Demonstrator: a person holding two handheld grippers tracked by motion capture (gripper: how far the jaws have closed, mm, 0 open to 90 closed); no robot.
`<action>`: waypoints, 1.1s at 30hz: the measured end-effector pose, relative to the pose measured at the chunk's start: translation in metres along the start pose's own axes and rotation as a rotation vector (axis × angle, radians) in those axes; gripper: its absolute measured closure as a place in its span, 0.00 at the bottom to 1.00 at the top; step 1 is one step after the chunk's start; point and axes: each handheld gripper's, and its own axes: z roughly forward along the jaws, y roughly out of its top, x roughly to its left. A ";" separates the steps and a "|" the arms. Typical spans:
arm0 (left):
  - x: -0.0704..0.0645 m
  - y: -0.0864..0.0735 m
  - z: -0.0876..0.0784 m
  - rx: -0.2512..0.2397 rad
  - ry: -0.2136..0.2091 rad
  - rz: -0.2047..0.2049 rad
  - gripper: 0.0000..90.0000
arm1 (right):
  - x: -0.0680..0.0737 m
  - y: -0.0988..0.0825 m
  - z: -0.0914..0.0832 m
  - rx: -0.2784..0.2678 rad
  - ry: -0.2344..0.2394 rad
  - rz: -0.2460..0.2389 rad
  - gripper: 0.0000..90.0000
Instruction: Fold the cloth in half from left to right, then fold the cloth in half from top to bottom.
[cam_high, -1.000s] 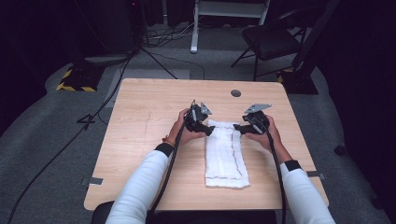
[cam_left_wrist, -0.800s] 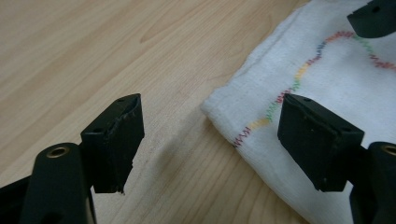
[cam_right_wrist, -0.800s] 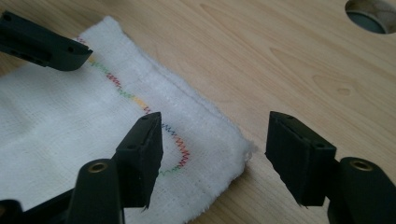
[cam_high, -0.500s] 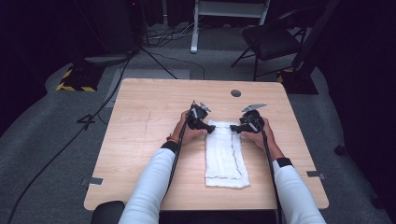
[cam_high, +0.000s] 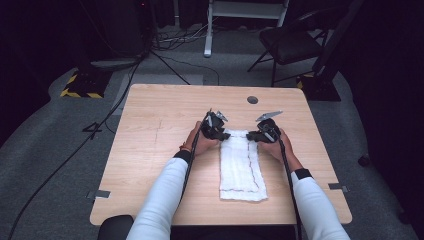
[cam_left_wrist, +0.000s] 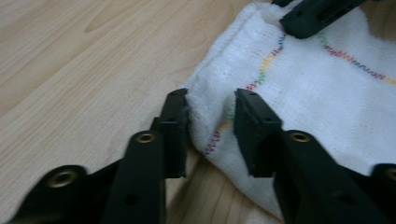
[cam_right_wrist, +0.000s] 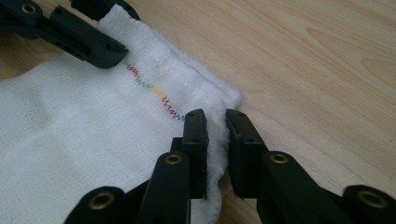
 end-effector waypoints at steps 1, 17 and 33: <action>-0.001 0.001 0.000 0.003 -0.003 0.006 0.80 | 0.001 0.001 0.000 0.004 -0.003 -0.002 0.89; 0.003 0.022 -0.018 -0.035 0.149 0.065 0.94 | 0.013 0.024 -0.010 -0.115 -0.156 -0.088 0.92; -0.011 0.039 -0.065 -0.127 0.158 0.172 0.93 | 0.020 0.042 -0.050 -0.240 -0.146 -0.126 0.93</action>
